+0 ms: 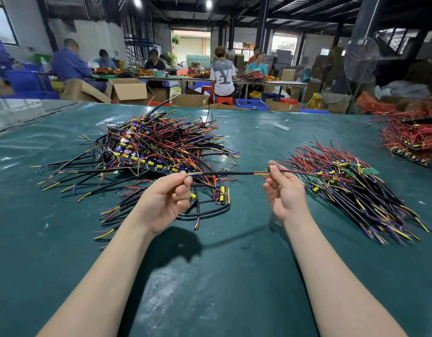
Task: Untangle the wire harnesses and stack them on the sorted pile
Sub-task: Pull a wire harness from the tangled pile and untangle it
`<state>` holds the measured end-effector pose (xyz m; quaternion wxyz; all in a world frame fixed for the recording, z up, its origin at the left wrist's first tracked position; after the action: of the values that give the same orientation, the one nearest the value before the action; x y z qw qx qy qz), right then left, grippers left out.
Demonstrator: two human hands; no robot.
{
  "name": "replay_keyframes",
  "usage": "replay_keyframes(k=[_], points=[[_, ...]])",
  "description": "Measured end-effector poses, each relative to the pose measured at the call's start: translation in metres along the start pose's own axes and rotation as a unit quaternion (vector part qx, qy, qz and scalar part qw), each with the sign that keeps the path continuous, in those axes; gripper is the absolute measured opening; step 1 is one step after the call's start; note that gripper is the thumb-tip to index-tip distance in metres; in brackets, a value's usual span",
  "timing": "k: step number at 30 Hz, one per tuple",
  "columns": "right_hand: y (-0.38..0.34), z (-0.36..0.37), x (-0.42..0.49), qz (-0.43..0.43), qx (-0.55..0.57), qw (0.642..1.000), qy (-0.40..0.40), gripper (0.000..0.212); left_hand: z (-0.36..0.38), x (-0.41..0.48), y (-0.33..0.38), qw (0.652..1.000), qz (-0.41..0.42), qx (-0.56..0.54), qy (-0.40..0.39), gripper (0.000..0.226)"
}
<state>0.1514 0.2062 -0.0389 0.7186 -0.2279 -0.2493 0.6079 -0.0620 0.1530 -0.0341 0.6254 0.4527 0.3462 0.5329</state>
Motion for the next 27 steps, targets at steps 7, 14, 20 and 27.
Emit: replay_keyframes(k=[7,14,20,27], points=[[0.001,-0.007,0.0,0.028,-0.007,1.0,0.004,0.016,-0.006,-0.002,0.001,0.878,0.02,0.475,0.052,0.021],[0.011,0.019,-0.002,0.064,-0.063,0.994,-0.062,0.016,0.003,-0.009,0.037,0.705,0.115,0.677,0.177,0.03],[0.017,0.014,-0.004,0.069,-0.092,0.992,-0.057,0.016,0.03,-0.005,0.008,0.775,0.064,0.628,0.02,0.043],[0.05,0.043,-0.024,0.105,-0.178,0.967,-0.146,0.014,0.045,0.0,-0.018,0.894,0.02,0.447,-0.002,0.02]])
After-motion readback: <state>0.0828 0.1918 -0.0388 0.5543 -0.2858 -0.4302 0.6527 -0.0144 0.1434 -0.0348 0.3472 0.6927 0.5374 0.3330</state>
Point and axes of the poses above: each hand's wrist, its own x-axis towards the middle knuckle, its own z-axis out of the palm, y = z × x, the point moved 10 cm from there along x, towards the middle knuckle, and after that the axes turned 10 degrees about x, right-handed, at the moved point
